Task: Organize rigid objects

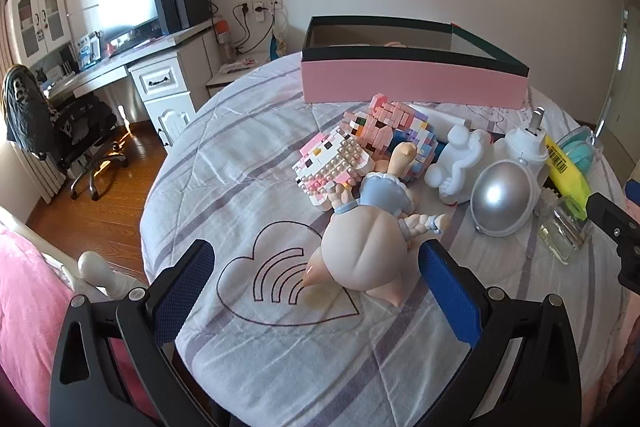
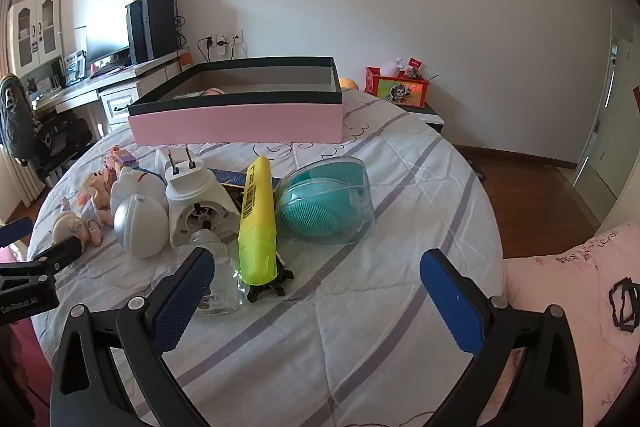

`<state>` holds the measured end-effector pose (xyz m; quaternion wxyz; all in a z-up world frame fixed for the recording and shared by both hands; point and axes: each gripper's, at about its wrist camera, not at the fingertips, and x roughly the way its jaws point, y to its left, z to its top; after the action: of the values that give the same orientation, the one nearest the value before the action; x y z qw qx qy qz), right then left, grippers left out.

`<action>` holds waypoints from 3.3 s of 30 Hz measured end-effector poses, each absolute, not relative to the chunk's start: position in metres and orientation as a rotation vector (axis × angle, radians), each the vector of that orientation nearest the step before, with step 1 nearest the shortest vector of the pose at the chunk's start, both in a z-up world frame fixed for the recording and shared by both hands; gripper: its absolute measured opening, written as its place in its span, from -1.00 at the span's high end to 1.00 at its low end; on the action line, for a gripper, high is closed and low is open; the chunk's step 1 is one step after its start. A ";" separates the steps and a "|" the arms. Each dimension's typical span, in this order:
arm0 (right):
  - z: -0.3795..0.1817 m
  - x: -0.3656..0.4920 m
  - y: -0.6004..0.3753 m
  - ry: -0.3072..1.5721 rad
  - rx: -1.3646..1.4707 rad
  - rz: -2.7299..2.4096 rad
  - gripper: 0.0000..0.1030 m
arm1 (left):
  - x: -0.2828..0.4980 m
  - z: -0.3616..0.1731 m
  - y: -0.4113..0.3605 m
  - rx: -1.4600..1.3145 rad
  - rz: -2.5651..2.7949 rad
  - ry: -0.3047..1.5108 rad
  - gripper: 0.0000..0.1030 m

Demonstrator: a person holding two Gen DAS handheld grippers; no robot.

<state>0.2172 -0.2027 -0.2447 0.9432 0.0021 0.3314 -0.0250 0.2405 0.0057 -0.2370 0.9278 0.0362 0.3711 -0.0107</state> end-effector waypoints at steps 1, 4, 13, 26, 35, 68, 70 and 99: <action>-0.247 0.220 -0.203 0.677 0.007 -0.047 -1.00 | 0.244 -0.239 0.005 0.076 -0.031 0.762 -0.89; -0.247 0.226 -0.206 0.678 0.019 -0.041 -1.00 | 0.250 -0.243 0.002 0.059 -0.106 0.765 -0.35; -0.247 0.255 -0.212 0.708 0.022 -0.044 -1.00 | 0.247 -0.239 -0.001 0.057 -0.164 0.731 0.14; -0.245 0.274 -0.234 0.740 0.065 -0.057 -1.00 | 0.235 -0.224 -0.001 0.068 -0.215 0.713 0.14; -0.260 0.302 -0.232 0.848 0.097 0.068 -0.39 | 0.229 -0.210 -0.003 0.067 -0.228 0.676 0.14; -0.200 0.463 -0.203 0.731 -0.014 0.156 -0.38 | 0.460 -0.149 -0.087 0.107 -0.348 0.707 0.14; -0.212 0.472 -0.206 0.756 -0.021 0.142 -0.38 | 0.472 -0.160 -0.090 0.116 -0.344 0.731 0.14; -0.109 0.272 -0.191 0.342 0.020 0.089 -1.00 | 0.252 -0.081 -0.018 0.051 -0.052 0.299 -1.00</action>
<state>0.2716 -0.1905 -0.1091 0.9843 0.0099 0.1703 0.0442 0.2518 -0.0178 -0.0807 0.9882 0.0253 0.1488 -0.0258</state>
